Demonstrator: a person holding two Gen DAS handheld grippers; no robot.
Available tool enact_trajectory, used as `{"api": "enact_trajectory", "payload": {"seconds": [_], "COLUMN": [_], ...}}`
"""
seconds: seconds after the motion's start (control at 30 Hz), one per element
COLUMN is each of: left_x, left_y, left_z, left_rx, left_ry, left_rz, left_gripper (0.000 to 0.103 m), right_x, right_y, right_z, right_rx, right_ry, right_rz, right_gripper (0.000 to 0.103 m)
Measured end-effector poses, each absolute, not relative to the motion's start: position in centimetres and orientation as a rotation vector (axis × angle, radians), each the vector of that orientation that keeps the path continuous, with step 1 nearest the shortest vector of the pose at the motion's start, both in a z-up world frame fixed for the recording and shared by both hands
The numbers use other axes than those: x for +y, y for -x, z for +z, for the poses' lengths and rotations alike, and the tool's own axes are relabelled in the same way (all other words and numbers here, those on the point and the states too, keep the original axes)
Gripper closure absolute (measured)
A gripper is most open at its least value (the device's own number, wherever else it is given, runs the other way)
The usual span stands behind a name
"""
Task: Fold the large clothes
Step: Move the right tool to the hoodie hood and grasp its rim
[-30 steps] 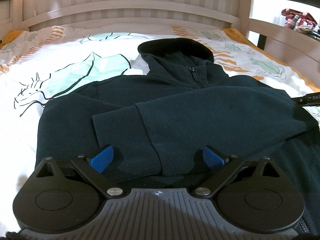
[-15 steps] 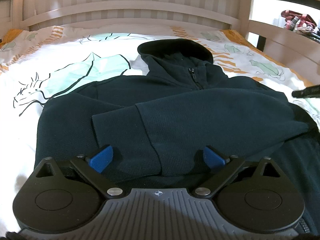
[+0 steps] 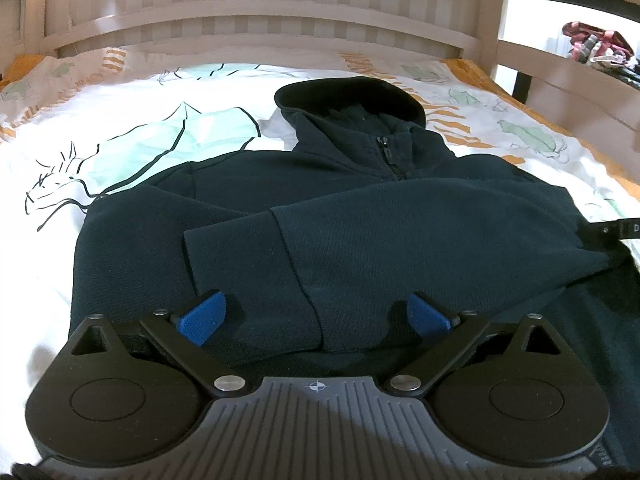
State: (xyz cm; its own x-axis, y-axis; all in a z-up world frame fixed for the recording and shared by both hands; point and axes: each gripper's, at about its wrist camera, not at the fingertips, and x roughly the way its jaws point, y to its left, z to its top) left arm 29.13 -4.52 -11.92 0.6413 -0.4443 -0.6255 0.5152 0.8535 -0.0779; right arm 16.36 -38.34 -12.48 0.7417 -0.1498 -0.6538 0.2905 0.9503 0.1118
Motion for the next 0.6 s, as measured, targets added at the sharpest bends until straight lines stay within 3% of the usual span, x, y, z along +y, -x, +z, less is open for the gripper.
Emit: {"api": "enact_trajectory", "payload": {"seconds": [0.3, 0.6], "left_x": [-4.7, -8.9], "left_y": [-31.0, -41.8], "left_z": [-5.4, -3.5], "left_rx": [0.692, 0.635], "left_ry": [-0.006, -0.053], "left_rz": [-0.667, -0.584], "left_gripper": [0.004, 0.004], "right_x": [-37.5, -36.9], "right_y": [-18.2, -27.0], "right_z": [-7.8, -8.0], "right_rx": [0.608, 0.604], "right_ry": [-0.206, -0.257], "right_rz": [-0.115, -0.048], "right_gripper": [0.029, 0.025]}}
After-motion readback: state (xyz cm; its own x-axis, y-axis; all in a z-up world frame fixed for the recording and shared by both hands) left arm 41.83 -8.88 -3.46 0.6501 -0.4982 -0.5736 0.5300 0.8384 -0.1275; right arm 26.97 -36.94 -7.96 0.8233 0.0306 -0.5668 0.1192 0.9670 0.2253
